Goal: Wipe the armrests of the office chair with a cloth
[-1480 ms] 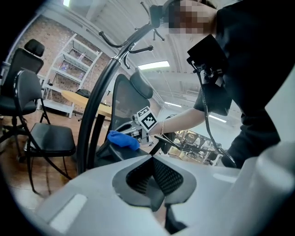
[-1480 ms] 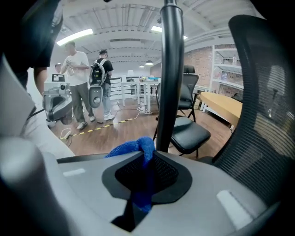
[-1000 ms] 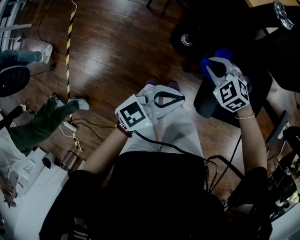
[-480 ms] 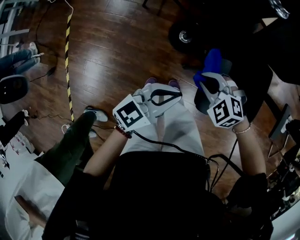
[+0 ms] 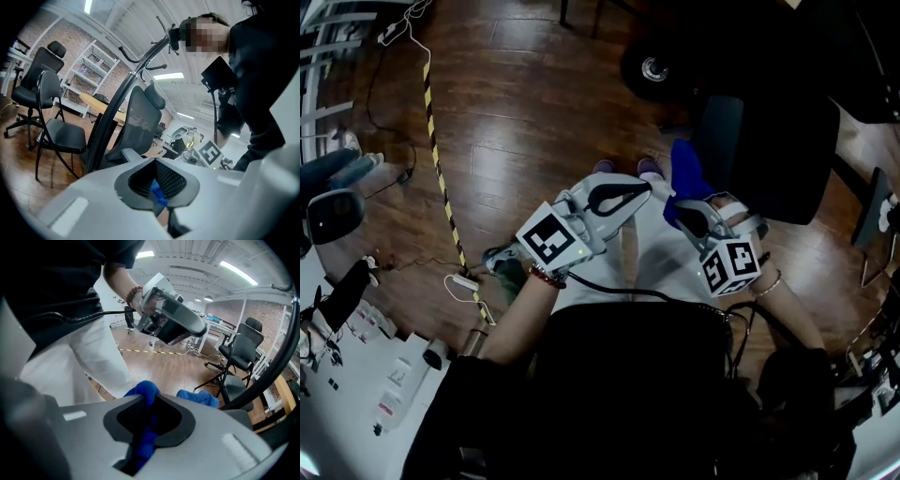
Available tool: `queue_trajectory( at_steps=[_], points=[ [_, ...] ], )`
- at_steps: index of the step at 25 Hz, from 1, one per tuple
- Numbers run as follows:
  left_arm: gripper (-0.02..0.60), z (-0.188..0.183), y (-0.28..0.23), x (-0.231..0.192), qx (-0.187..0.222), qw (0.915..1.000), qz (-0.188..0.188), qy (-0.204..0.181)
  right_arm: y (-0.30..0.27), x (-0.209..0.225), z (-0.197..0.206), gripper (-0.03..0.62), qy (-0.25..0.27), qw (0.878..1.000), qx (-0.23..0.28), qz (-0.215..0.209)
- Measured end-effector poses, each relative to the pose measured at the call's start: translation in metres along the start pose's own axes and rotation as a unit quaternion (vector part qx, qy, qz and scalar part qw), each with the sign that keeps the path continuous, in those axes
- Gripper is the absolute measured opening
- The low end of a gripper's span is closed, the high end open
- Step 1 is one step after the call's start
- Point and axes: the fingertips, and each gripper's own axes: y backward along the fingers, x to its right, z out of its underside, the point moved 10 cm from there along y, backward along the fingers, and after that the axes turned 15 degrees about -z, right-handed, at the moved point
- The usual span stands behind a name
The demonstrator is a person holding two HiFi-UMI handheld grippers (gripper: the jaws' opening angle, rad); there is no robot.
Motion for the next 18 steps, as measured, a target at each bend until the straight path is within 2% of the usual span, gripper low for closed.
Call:
queue_trajectory(
  at_steps=[6,11,18],
  points=[
    [0.006,-0.010,-0.020,0.005,-0.009,0.9995,0.021,-0.021,0.012,-0.025,0.013,0.038,-0.003,1.000,0.002,-0.021],
    [0.006,-0.008,-0.031,0.015,-0.019,0.9987,0.039,-0.027,0.023,-0.045,0.037,0.041,-0.026,1.000,-0.014,-0.004],
    [0.006,-0.004,-0.034,0.022,-0.034,0.9970,0.056,-0.042,0.026,-0.050,0.055,0.041,-0.058,0.997,-0.049,0.003]
  ],
)
